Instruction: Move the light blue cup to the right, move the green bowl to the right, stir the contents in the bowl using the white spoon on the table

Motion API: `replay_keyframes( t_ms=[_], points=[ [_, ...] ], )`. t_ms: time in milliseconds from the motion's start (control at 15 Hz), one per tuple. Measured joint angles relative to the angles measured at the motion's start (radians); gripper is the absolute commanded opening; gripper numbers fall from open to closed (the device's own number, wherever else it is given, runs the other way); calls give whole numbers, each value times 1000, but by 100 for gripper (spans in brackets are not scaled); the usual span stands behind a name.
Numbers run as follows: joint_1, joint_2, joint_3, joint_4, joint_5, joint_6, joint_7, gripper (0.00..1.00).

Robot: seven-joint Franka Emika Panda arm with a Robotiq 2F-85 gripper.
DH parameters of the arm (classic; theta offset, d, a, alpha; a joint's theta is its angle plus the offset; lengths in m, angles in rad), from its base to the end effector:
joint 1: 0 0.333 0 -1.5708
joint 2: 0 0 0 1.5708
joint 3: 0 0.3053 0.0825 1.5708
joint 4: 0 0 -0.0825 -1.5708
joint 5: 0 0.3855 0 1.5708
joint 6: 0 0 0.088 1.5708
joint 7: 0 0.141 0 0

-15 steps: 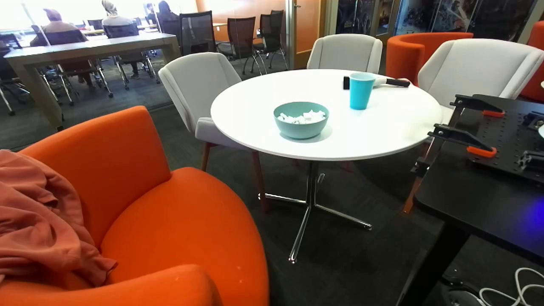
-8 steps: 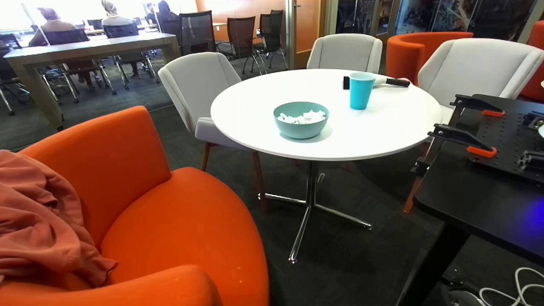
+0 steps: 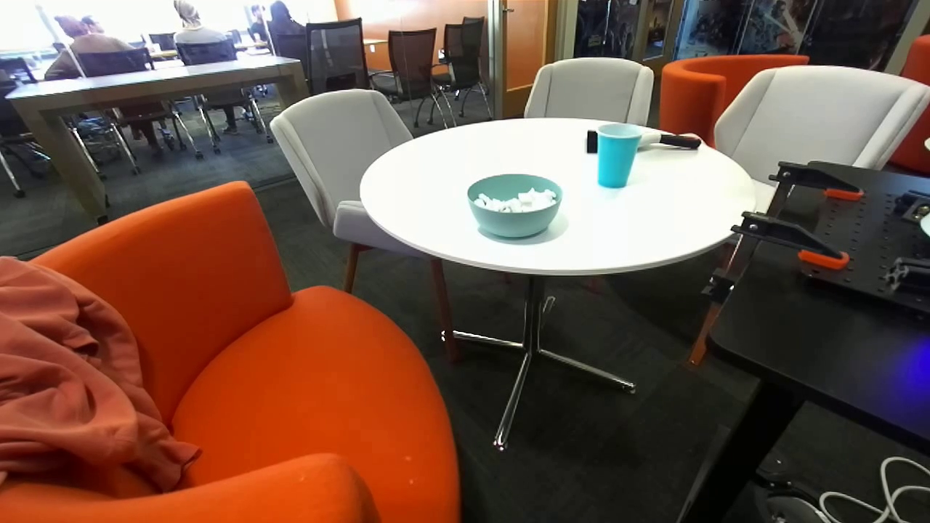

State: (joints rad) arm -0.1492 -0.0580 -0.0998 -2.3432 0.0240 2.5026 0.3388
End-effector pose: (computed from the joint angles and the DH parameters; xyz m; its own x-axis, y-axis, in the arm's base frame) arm 0.5102 -0.1293 0.3335 0.8009 -0.5662 0.1949 -0.5594 -0.8236 -0.0940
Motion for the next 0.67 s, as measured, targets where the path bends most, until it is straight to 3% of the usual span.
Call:
replay_keyframes(
  t_ms=[267,667],
  points=[
    [-11,121,-27,-5,5,59,116,100],
    [-9,168,-27,2,30,59,119,100]
  ],
)
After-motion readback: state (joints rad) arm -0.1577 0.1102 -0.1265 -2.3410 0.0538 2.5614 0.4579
